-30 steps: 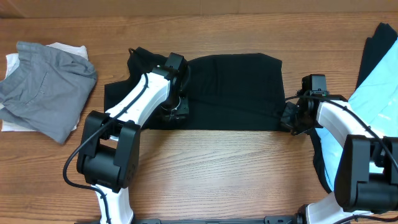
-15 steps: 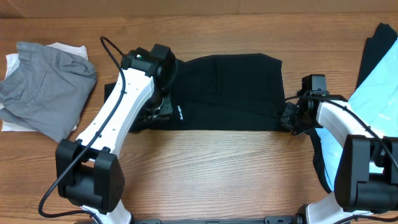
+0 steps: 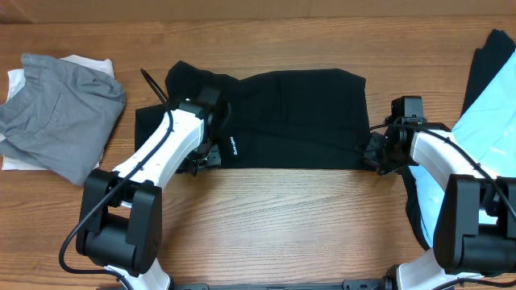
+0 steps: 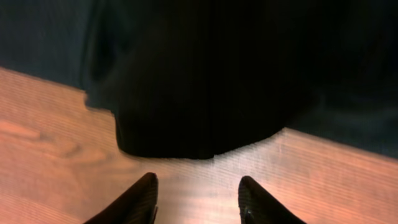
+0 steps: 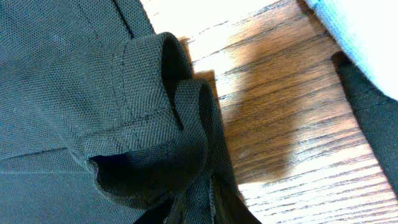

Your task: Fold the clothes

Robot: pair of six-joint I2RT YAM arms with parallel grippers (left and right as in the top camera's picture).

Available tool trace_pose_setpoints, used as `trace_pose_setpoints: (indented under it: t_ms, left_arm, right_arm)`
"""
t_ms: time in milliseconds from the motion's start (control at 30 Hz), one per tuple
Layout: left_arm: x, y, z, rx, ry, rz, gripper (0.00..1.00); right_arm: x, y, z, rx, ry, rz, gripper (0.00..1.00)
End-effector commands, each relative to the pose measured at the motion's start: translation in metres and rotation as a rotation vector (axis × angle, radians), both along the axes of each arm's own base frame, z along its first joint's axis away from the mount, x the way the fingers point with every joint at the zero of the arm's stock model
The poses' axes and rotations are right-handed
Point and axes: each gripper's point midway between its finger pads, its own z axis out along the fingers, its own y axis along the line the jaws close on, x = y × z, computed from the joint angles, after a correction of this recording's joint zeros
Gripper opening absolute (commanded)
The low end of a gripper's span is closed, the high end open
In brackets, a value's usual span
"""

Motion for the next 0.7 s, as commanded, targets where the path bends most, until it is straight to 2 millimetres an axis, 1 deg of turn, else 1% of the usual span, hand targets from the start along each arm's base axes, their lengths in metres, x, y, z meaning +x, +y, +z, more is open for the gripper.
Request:
trace_pose_setpoints:
  t_ms: [0, 67, 167, 200, 300, 367, 467, 667]
  left_arm:
    - [0.02, 0.022, -0.003, 0.091, -0.095, 0.024, 0.55]
    - [0.031, 0.025, -0.008, 0.077, -0.146, 0.046, 0.61]
    - [0.044, 0.033, -0.018, 0.056, -0.201, 0.086, 0.61]
    - [0.046, 0.037, -0.019, 0.056, -0.211, 0.097, 0.62]
    - [0.058, 0.055, -0.02, 0.054, -0.258, 0.158, 0.63]
    - [0.063, 0.062, -0.021, 0.027, -0.274, 0.195, 0.64]
    - [0.065, 0.066, -0.029, -0.054, -0.259, 0.246, 0.64]
    - [0.055, 0.066, -0.05, -0.061, -0.186, 0.256, 0.65]
  right_arm:
    - [-0.007, 0.0, -0.015, -0.001, 0.042, 0.006, 0.18]
    - [-0.007, 0.0, -0.015, -0.001, 0.042, 0.006, 0.18]
    - [-0.007, 0.0, -0.015, -0.001, 0.043, 0.006, 0.18]
    - [-0.007, 0.0, -0.015, -0.001, 0.043, 0.006, 0.18]
    - [-0.007, 0.0, -0.015, -0.001, 0.043, 0.006, 0.18]
    - [-0.007, 0.0, -0.015, -0.001, 0.042, 0.006, 0.18]
    - [-0.005, 0.0, -0.015, -0.001, 0.037, 0.006, 0.18]
    - [-0.005, 0.0, -0.015, -0.001, 0.038, 0.006, 0.18]
